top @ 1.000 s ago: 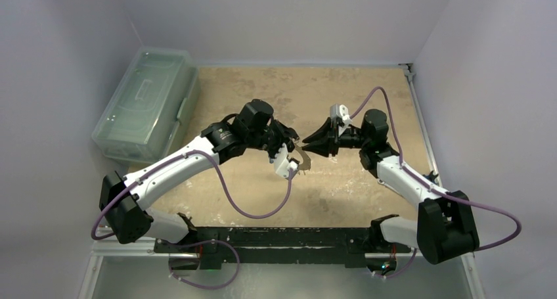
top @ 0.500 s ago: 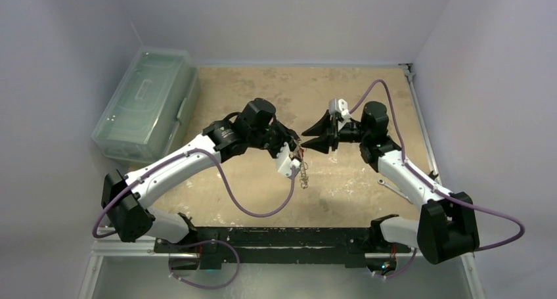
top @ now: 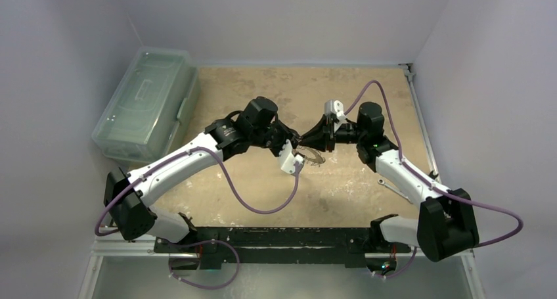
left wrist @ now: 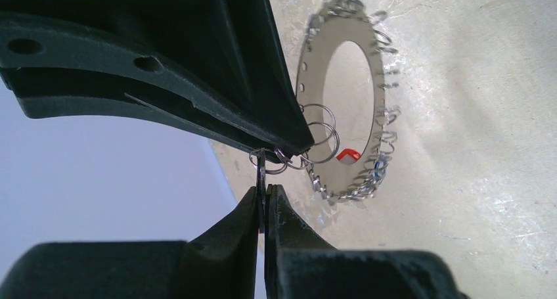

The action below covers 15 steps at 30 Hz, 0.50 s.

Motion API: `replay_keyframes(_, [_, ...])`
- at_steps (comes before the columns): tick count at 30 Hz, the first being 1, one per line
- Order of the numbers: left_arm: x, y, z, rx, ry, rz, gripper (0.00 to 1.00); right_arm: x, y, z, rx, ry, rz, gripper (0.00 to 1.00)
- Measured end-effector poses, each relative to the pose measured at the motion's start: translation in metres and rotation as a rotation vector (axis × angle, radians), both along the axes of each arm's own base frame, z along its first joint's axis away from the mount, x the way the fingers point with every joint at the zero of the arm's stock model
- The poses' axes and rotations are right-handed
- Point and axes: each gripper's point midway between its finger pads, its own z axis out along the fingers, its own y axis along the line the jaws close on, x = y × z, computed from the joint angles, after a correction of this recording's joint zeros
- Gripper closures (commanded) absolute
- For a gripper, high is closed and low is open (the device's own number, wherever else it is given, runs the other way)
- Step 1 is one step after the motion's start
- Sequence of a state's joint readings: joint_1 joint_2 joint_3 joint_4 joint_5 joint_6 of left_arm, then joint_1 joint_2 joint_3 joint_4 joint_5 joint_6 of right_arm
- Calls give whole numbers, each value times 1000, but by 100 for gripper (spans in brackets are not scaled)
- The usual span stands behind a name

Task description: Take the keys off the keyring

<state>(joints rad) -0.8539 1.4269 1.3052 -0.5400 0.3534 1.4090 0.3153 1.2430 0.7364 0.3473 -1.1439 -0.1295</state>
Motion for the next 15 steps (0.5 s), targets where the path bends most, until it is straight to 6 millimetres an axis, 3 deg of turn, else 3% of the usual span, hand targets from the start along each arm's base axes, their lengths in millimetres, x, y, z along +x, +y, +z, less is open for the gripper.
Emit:
replay_keyframes(4, [0,1,-1,0,9,8,100,2,0,-1,-4,-5,-7,99])
replay_keyframes(15, [4,10,-7,17,51,91,100,2,-1,-8,-25,-1,-17,100])
